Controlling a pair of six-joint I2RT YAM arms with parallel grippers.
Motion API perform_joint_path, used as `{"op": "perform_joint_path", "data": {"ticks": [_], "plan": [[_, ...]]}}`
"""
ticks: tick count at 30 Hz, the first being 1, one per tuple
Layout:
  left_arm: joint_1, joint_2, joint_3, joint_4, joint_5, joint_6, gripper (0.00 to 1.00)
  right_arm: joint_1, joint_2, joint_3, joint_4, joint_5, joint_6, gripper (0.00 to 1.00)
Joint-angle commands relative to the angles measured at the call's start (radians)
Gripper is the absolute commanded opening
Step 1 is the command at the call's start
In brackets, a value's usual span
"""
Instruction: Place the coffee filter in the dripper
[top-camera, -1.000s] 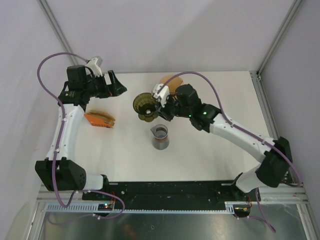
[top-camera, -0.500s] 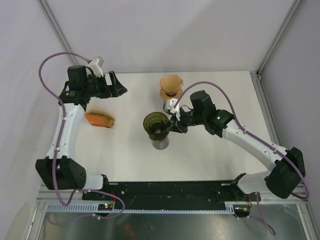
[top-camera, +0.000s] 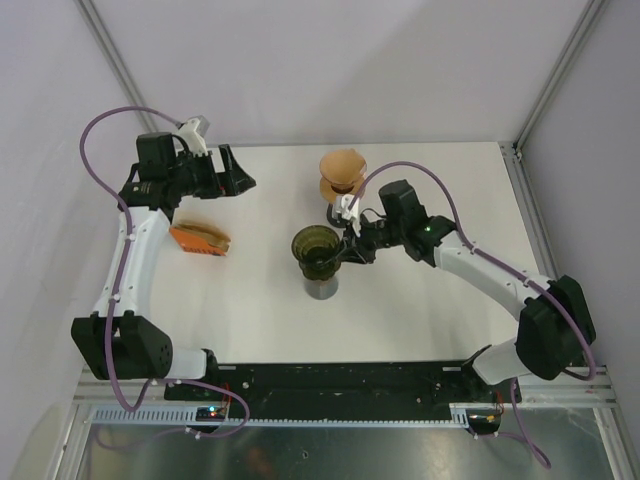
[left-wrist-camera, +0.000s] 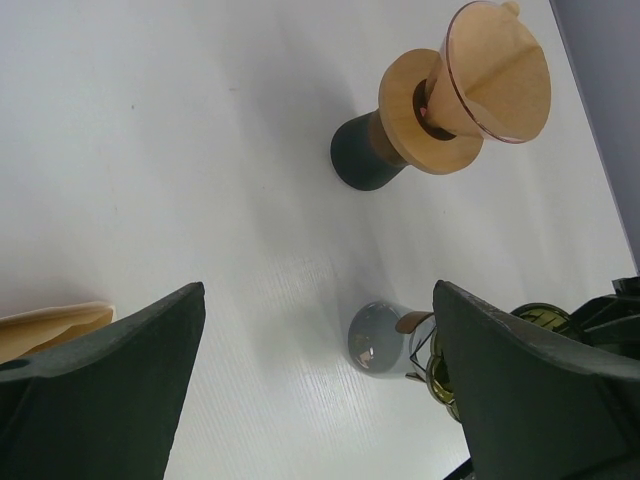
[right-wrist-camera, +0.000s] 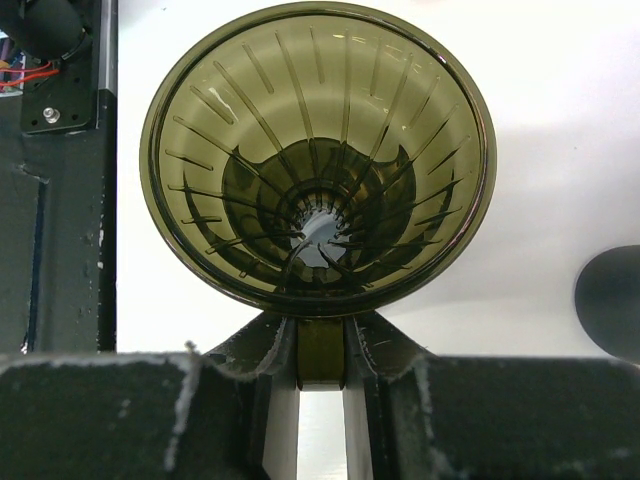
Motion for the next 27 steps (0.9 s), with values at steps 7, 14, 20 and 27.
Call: {"op": "perform_joint_path", "data": {"ticks": [7, 14, 20, 27], "plan": [[0.005, 0.008, -0.004, 0.007, 0.027, 0.020, 1.00, -0.005, 0.021, -0.032, 0.117, -0.014, 0.014, 0.00], [0.004, 0.010, 0.000, 0.006, 0.033, 0.018, 1.00, -0.025, 0.020, -0.064, 0.167, -0.038, 0.026, 0.00], [0.005, 0.003, 0.000, 0.007, 0.033, 0.019, 1.00, -0.016, 0.019, -0.075, 0.145, -0.009, 0.007, 0.00], [0.004, 0.011, 0.002, 0.006, 0.037, 0.016, 1.00, -0.013, 0.014, -0.095, 0.122, 0.007, -0.018, 0.00]]}}
